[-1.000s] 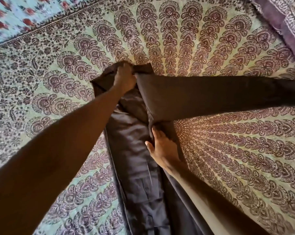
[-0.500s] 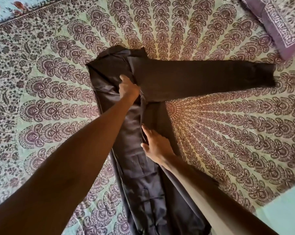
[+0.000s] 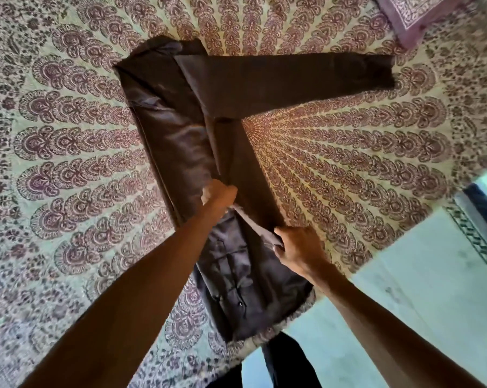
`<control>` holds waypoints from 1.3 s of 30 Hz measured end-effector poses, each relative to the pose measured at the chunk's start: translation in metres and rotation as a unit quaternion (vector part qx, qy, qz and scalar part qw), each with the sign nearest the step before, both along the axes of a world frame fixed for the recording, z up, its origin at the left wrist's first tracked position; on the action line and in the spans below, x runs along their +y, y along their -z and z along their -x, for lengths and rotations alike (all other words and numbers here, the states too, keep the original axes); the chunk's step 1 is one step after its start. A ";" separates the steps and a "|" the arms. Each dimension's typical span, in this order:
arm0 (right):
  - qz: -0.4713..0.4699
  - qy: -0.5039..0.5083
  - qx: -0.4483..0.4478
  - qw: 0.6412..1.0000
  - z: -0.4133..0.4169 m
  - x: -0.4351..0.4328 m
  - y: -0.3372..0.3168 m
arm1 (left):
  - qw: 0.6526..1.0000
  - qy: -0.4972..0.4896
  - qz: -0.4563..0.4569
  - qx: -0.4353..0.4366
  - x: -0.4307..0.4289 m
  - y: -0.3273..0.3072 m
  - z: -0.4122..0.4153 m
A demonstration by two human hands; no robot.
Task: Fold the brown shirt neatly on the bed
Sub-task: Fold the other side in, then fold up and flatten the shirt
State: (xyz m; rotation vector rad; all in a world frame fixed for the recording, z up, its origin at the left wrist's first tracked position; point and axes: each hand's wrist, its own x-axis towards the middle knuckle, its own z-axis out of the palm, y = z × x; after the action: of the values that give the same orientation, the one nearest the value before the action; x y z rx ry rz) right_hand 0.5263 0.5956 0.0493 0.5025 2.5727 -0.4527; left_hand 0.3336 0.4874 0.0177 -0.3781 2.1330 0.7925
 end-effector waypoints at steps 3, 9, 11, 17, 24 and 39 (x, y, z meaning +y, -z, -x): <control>0.025 -0.046 0.010 0.999 -0.020 -0.021 -0.005 | 0.994 -0.069 -0.062 -0.064 0.000 -0.003 -0.028; 0.027 -0.078 0.044 0.996 -0.059 -0.061 0.004 | 0.995 -0.063 -0.058 -0.059 -0.014 0.012 -0.060; 0.017 -0.076 0.037 0.996 -0.068 -0.071 0.011 | 0.995 -0.061 -0.049 -0.056 -0.024 0.025 -0.070; -0.017 -0.047 0.017 0.999 -0.089 -0.093 0.020 | 0.996 -0.052 -0.056 -0.036 -0.041 0.026 -0.100; -0.015 -0.031 0.055 0.998 -0.108 -0.098 0.021 | 0.991 -0.074 -0.102 -0.049 -0.046 0.028 -0.117; -0.103 0.033 0.069 0.992 -0.147 -0.042 0.028 | 0.966 0.056 -0.161 -0.193 -0.075 0.025 -0.170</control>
State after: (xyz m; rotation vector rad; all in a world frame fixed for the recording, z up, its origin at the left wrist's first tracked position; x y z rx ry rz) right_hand 0.6728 0.5533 0.0212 0.6498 2.7602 -0.2516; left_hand 0.5035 0.4123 -0.0077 -0.2147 1.6174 0.9005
